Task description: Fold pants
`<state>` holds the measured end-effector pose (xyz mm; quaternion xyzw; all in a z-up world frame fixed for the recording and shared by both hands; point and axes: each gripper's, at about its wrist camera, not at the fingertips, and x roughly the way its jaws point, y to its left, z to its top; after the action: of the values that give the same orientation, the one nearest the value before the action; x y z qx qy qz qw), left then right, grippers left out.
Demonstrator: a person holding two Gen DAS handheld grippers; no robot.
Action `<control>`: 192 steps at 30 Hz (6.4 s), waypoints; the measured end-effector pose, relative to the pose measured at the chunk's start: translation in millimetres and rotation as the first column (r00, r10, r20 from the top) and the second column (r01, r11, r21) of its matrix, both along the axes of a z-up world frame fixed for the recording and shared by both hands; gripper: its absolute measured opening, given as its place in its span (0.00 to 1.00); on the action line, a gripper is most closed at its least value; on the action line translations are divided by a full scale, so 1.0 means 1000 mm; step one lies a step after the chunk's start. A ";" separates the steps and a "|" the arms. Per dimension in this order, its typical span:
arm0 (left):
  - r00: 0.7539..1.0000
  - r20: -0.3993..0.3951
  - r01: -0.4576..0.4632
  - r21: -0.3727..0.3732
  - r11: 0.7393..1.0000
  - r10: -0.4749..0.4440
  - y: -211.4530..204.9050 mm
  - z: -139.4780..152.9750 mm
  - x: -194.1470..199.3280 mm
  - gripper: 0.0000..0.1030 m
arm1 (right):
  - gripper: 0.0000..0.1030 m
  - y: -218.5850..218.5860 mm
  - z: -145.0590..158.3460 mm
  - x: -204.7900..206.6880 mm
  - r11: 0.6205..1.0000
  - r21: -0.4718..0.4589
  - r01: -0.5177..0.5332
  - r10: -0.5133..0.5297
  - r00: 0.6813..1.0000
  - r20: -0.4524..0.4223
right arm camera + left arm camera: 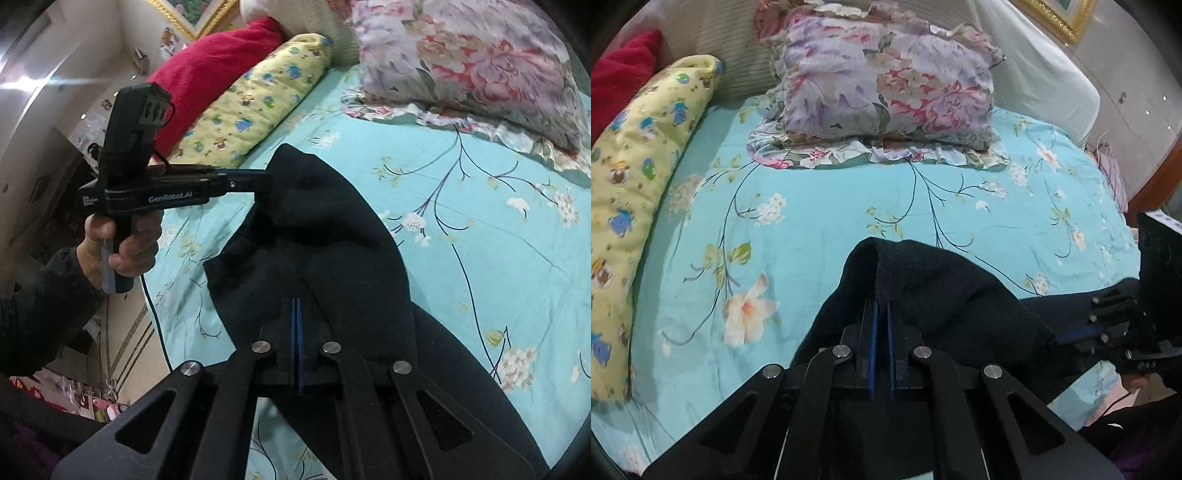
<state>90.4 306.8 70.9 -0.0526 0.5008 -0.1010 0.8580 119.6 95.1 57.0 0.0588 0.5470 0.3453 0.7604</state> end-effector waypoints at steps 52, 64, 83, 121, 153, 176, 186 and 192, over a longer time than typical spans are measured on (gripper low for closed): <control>0.926 -0.038 -0.377 -0.126 0.917 0.376 0.046 -0.040 -0.113 0.04 | 0.07 0.066 -0.037 -0.060 0.957 -0.182 -0.227 0.240 0.970 0.050; 0.859 -0.136 -0.511 -0.149 0.847 0.494 0.055 -0.059 -0.158 0.10 | 0.19 0.066 -0.056 -0.071 0.959 -0.165 -0.232 0.225 0.972 -0.061; 0.830 -0.176 -0.557 -0.182 0.811 0.530 0.025 -0.019 -0.147 0.64 | 0.45 0.002 -0.004 -0.040 0.998 -0.060 0.029 -0.028 1.000 0.010; 0.804 -0.215 -0.586 -0.127 0.800 0.555 0.053 -0.101 -0.113 0.63 | 0.42 -0.077 -0.093 0.047 0.980 0.002 0.199 -0.187 0.925 -0.332; 0.910 -0.033 -0.414 -0.029 0.910 0.413 0.050 -0.077 -0.079 0.40 | 0.35 -0.006 -0.069 0.038 0.851 -0.467 0.241 -0.120 0.954 0.274; 0.975 0.050 -0.216 -0.054 0.975 0.218 -0.044 0.000 -0.038 0.49 | 0.36 -0.167 0.008 -0.082 0.779 -0.260 0.570 -0.551 0.821 0.150; 0.992 0.033 0.127 -0.069 0.990 -0.125 -0.179 0.001 0.003 0.50 | 0.36 -0.220 0.015 -0.144 0.681 -0.249 0.689 -0.680 0.721 0.136; 0.956 0.026 0.294 -0.057 0.954 -0.293 -0.243 0.002 0.010 0.51 | 0.36 -0.246 0.018 -0.175 0.615 -0.240 0.751 -0.747 0.652 0.129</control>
<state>100.8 64.0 72.7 -0.0027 0.4924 -0.2429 0.8358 -55.7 -151.1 75.4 0.1739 0.5082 -0.0812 0.8396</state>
